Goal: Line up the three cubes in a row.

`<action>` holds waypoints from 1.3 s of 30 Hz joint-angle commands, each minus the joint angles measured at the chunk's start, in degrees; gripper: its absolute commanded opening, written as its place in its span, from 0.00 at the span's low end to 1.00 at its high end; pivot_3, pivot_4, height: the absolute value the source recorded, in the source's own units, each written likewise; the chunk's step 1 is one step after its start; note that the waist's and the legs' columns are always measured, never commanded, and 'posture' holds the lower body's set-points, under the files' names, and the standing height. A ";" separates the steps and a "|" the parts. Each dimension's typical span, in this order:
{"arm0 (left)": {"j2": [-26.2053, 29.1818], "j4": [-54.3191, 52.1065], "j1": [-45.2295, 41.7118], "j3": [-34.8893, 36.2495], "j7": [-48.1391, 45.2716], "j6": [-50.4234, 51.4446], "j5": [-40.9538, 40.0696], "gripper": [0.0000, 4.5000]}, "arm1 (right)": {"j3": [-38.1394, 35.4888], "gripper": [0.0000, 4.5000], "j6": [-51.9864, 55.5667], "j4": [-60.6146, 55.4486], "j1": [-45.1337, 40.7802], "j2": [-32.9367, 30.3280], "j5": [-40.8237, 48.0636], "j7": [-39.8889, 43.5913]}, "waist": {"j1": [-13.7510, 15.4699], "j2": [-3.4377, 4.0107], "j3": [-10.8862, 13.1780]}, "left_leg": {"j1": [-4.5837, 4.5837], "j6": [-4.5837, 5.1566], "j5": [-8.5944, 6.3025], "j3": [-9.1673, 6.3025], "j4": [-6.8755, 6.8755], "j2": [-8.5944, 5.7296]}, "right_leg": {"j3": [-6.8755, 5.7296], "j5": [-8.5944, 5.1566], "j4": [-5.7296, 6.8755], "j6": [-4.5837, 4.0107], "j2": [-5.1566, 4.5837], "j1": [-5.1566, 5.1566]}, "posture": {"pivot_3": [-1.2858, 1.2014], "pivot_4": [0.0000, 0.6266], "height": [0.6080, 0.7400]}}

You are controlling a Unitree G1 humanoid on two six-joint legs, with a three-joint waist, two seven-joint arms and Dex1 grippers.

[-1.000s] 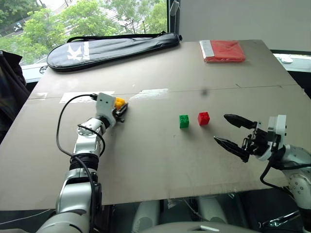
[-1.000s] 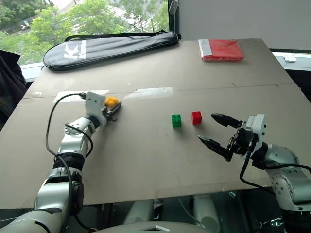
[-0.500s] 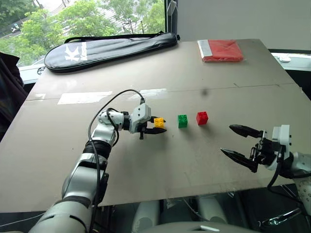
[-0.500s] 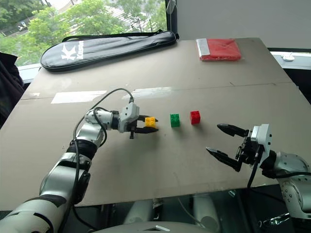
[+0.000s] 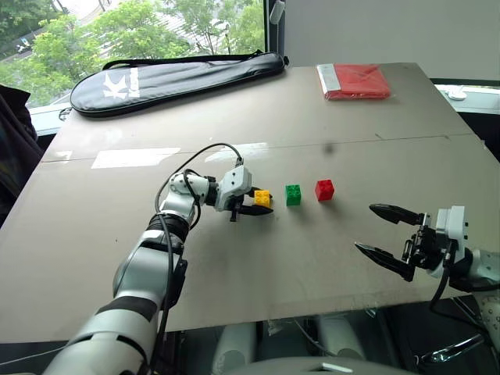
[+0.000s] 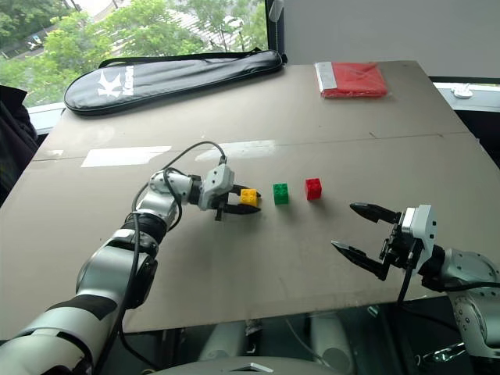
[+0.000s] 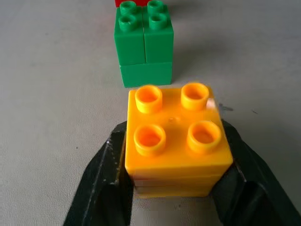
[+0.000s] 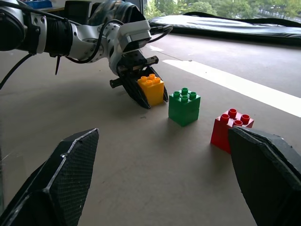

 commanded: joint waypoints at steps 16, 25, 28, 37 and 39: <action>6.93 -7.74 5.53 6.69 -7.09 6.79 -6.55 1.00 | -0.12 1.00 -0.86 0.13 0.08 0.02 0.24 1.33 | -0.54 0.01 0.01 | -0.02 0.00 0.00 0.04 -0.04 0.11 | 0.03 -0.02 0.12 -0.03 0.11 -0.12 | 0.52 0.24 0.70; 16.41 -42.09 28.35 10.69 2.72 25.47 -9.61 1.00 | 1.27 1.00 -3.95 5.42 -1.35 1.90 -2.79 1.75 | -0.11 0.02 0.00 | 0.08 0.00 0.00 -0.10 -0.05 0.26 | 0.16 -0.14 0.18 -0.23 -0.01 -0.12 | 0.52 0.24 0.70; 15.75 -58.15 38.08 14.03 12.06 33.56 -11.48 1.00 | 1.59 1.00 -6.44 8.12 -0.87 2.51 -6.70 -0.07 | -0.13 0.04 0.01 | 0.10 -0.01 0.00 -0.11 -0.05 0.31 | 0.18 -0.17 0.15 -0.27 -0.06 -0.10 | 0.52 0.24 0.70; 7.28 -86.77 64.02 18.20 35.24 42.93 -10.45 1.00 | 0.75 1.00 -10.10 15.80 0.87 1.80 -13.28 -3.13 | -0.05 0.06 0.01 | 0.13 -0.02 -0.01 -0.03 -0.05 0.28 | 0.22 -0.17 0.11 -0.27 -0.10 -0.10 | 0.52 0.24 0.70; 6.47 -88.50 67.00 18.21 37.31 42.78 -10.51 1.00 | 0.73 1.00 -10.89 16.83 1.00 1.70 -13.77 -3.08 | -0.09 0.10 -0.02 | 0.18 -0.01 -0.01 0.00 -0.06 0.29 | 0.24 -0.18 0.14 -0.28 -0.08 -0.09 | 0.52 0.24 0.70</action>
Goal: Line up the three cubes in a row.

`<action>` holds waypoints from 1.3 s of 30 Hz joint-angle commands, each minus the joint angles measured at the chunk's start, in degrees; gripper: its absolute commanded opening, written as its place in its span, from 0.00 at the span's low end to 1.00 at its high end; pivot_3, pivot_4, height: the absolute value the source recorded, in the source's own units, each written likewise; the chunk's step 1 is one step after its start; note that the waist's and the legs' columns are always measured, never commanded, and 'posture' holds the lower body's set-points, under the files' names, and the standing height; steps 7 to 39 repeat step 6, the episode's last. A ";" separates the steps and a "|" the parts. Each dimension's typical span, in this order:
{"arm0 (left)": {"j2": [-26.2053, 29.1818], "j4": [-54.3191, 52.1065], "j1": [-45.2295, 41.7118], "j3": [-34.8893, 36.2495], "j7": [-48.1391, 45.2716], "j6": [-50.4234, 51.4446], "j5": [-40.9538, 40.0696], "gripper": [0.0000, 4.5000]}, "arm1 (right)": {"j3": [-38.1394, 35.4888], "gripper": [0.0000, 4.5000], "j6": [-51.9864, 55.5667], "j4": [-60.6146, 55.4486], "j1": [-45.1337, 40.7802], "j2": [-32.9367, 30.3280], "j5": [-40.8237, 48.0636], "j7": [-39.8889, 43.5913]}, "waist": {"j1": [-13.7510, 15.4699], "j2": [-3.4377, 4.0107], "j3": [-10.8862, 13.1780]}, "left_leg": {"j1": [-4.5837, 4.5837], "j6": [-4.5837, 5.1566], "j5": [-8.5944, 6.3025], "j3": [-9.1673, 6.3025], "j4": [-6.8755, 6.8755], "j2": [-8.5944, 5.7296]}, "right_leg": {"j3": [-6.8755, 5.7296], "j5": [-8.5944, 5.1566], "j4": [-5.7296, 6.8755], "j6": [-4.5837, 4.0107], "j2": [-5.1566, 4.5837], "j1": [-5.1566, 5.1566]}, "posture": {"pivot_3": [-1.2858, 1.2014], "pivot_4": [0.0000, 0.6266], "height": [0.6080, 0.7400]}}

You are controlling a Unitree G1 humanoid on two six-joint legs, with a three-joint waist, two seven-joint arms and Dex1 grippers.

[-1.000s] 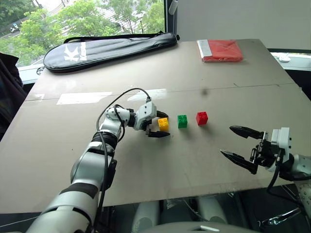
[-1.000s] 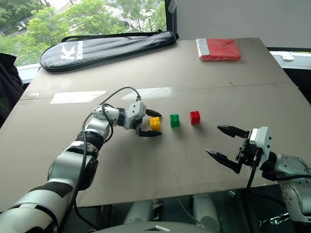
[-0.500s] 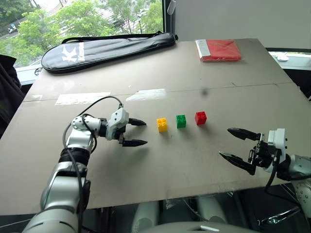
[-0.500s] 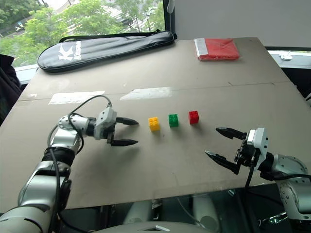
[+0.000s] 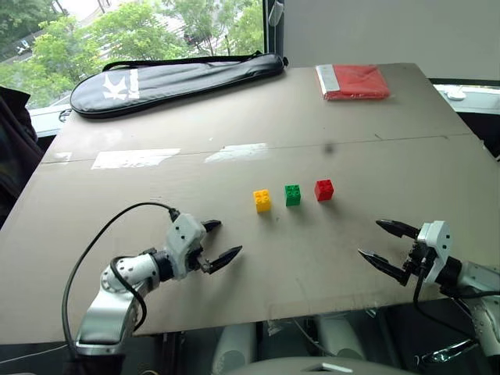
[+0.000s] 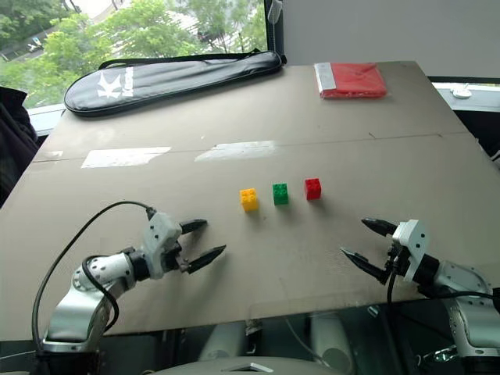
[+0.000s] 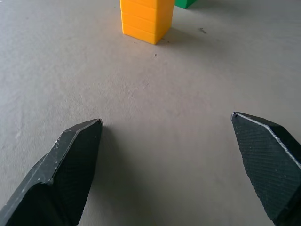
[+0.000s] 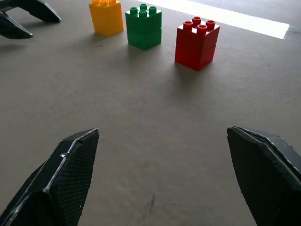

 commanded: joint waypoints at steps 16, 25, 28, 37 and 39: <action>-1.75 -8.10 10.56 -3.26 6.39 -2.20 1.82 1.00 | -1.39 1.00 -3.43 4.55 -0.96 0.04 -1.38 -1.24 | -0.09 0.07 -0.04 | -0.02 -0.01 0.00 0.22 0.00 -0.03 | 0.00 -0.01 -0.05 0.00 0.05 -0.01 | 0.52 0.24 0.70; -1.75 -8.10 10.56 -3.26 6.39 -2.20 1.82 1.00 | -1.39 1.00 -3.43 4.55 -0.96 0.04 -1.38 -1.24 | -0.09 0.07 -0.04 | -0.02 -0.01 0.00 0.22 0.00 -0.03 | 0.00 -0.01 -0.05 0.00 0.05 -0.01 | 0.52 0.24 0.70; -1.75 -8.10 10.56 -3.26 6.39 -2.20 1.82 1.00 | -1.39 1.00 -3.43 4.55 -0.96 0.04 -1.38 -1.24 | -0.09 0.07 -0.04 | -0.02 -0.01 0.00 0.22 0.00 -0.03 | 0.00 -0.01 -0.05 0.00 0.05 -0.01 | 0.52 0.24 0.70; -1.75 -8.10 10.56 -3.26 6.39 -2.20 1.82 1.00 | -1.39 1.00 -3.43 4.55 -0.96 0.04 -1.38 -1.24 | -0.09 0.07 -0.04 | -0.02 -0.01 0.00 0.22 0.00 -0.03 | 0.00 -0.01 -0.05 0.00 0.05 -0.01 | 0.52 0.24 0.70; -1.75 -8.10 10.56 -3.26 6.39 -2.20 1.82 1.00 | -1.39 1.00 -3.43 4.55 -0.96 0.04 -1.38 -1.24 | -0.09 0.07 -0.04 | -0.02 -0.01 0.00 0.22 0.00 -0.03 | 0.00 -0.01 -0.05 0.00 0.05 -0.01 | 0.52 0.24 0.70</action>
